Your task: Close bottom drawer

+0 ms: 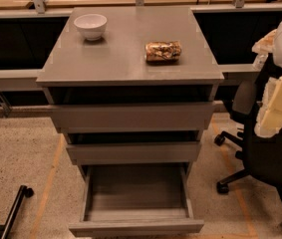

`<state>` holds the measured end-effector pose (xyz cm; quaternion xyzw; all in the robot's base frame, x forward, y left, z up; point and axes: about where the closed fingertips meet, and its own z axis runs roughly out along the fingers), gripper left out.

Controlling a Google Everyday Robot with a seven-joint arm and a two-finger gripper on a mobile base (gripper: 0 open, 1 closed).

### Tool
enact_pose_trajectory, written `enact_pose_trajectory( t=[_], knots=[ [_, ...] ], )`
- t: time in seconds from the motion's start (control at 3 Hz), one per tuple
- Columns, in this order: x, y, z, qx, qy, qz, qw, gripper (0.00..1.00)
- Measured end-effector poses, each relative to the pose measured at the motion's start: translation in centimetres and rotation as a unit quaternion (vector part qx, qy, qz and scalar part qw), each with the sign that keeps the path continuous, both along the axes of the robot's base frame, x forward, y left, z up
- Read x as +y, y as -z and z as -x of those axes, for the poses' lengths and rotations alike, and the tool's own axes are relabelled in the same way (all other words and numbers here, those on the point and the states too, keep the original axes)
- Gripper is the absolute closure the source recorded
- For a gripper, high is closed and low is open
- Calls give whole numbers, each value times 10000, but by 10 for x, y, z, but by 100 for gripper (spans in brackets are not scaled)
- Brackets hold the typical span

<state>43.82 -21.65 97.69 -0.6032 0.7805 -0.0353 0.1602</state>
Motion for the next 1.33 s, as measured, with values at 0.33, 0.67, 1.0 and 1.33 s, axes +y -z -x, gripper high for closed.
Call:
enact_pose_trajectory(
  t=[0.33,0.67,1.0,1.33],
  knots=[
    [0,0,0,0,0,0,10000,0],
    [0,4,-1,-40,-12,-91,10000,18],
    [-1,35,-3,-56,-129,-391,9991,42],
    [-2,86,-10,-62,-358,-559,9978,65]
  ],
)
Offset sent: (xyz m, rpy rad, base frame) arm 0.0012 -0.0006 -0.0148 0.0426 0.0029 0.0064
